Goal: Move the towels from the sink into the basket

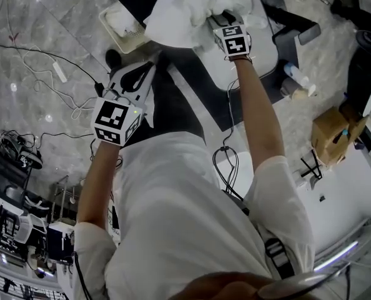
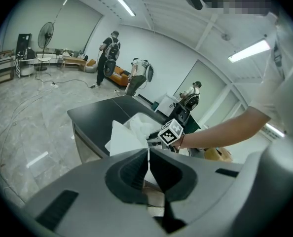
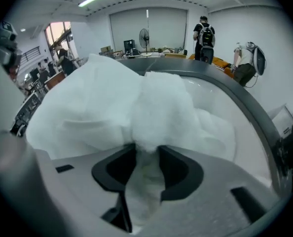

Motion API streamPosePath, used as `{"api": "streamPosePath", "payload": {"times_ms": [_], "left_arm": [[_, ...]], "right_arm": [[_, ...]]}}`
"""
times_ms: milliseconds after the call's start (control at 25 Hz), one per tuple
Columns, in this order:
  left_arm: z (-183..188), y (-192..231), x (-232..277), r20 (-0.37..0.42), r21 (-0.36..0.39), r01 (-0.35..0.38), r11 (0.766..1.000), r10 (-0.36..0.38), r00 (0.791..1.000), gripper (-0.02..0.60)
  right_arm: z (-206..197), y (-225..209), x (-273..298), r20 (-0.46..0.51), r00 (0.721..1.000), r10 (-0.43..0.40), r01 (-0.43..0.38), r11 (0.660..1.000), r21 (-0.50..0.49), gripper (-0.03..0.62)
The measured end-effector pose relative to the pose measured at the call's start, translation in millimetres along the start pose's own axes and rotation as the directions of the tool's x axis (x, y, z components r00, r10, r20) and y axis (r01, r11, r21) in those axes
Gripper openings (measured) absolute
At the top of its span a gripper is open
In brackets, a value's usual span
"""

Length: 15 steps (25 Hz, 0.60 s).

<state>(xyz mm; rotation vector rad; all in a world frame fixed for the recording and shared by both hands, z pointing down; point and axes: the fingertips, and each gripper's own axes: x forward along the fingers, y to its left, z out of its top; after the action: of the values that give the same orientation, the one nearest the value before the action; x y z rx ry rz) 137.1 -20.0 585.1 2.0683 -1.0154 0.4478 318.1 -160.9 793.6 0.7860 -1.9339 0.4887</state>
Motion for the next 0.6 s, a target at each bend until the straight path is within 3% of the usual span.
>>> {"api": "streamPosePath", "payload": {"times_ms": [40, 160, 600], "left_arm": [[0.3, 0.1, 1.5, -0.001, 0.005, 0.003, 1.0, -0.003, 1.0, 0.012], [2.4, 0.1, 1.9, 0.001, 0.02, 0.007, 1.0, -0.007, 1.0, 0.012], [9.3, -15.2, -42.2, 0.018, 0.078, 0.011, 0.997, -0.013, 1.0, 0.012]], "right_arm": [[-2.8, -0.3, -1.7, 0.013, 1.0, -0.011, 0.011, 1.0, 0.025, 0.128], [-8.3, 3.4, -8.8, 0.034, 0.999, -0.032, 0.03, 0.998, 0.059, 0.072], [5.6, 7.4, -89.8, 0.151, 0.986, -0.071, 0.034, 0.972, 0.231, 0.055]]}}
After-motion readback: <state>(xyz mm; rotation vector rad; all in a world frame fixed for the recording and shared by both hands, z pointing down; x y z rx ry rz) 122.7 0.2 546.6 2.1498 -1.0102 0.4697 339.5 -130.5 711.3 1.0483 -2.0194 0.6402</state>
